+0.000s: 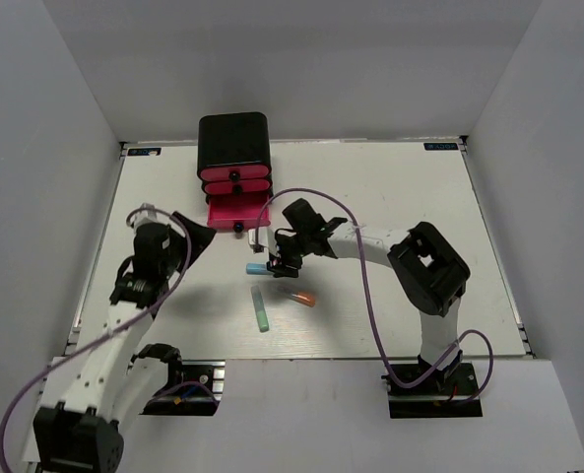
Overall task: Sort the stationery into containers
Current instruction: Pick up the pen from the center of the board, then place the pen in the drawer, then pick up the pen from the center of the board, then place the pen in the drawer, then pick up the pen from the center of the board, then place the pen in the drawer.
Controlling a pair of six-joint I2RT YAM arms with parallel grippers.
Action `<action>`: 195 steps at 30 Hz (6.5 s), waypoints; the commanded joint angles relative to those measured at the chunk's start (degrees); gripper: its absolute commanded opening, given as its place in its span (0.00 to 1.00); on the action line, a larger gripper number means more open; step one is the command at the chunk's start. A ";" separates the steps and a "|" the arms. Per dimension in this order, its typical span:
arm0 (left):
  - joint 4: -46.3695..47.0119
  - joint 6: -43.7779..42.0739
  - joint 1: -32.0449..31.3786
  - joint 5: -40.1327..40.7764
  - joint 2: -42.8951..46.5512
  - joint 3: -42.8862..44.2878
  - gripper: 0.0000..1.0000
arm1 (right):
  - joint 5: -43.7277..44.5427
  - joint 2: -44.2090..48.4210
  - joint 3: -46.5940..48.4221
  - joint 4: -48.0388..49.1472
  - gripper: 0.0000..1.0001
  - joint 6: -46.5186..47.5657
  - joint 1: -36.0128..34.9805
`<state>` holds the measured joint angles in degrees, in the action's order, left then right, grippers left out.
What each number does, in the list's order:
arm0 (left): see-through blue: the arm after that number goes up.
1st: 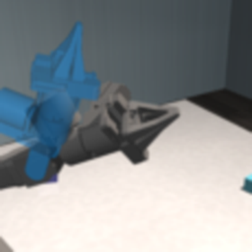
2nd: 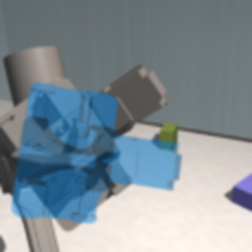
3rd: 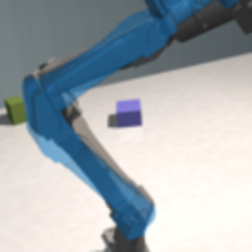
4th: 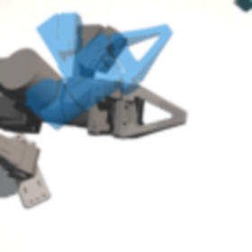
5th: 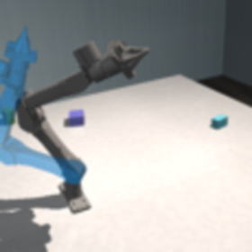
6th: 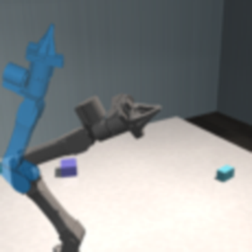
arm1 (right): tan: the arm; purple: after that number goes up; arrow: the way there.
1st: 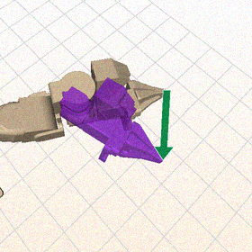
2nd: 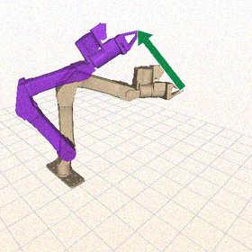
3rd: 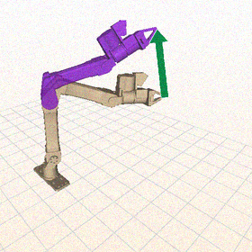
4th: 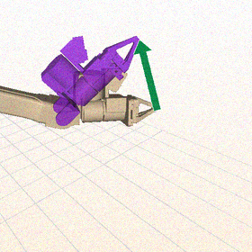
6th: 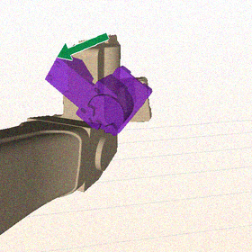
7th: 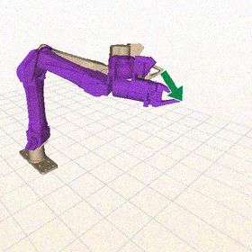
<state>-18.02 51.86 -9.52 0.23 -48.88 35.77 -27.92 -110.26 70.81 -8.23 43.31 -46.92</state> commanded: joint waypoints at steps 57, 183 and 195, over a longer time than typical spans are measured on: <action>-9.85 3.43 -0.33 -12.09 3.01 -12.92 0.81 | 18.61 -16.57 41.00 -6.80 0.48 3.19 0.33; -20.93 7.64 -31.97 14.36 -38.22 24.95 0.06 | 6.31 34.84 -17.44 3.48 0.68 -17.47 18.79; -6.27 23.97 -20.37 12.26 -41.73 31.56 0.01 | 5.33 42.40 -25.62 5.15 0.00 -18.96 21.69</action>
<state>-30.74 69.34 -31.79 11.90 -90.76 67.94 -21.45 -70.26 46.33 -5.80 25.45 -25.91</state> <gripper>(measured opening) 0.353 0.009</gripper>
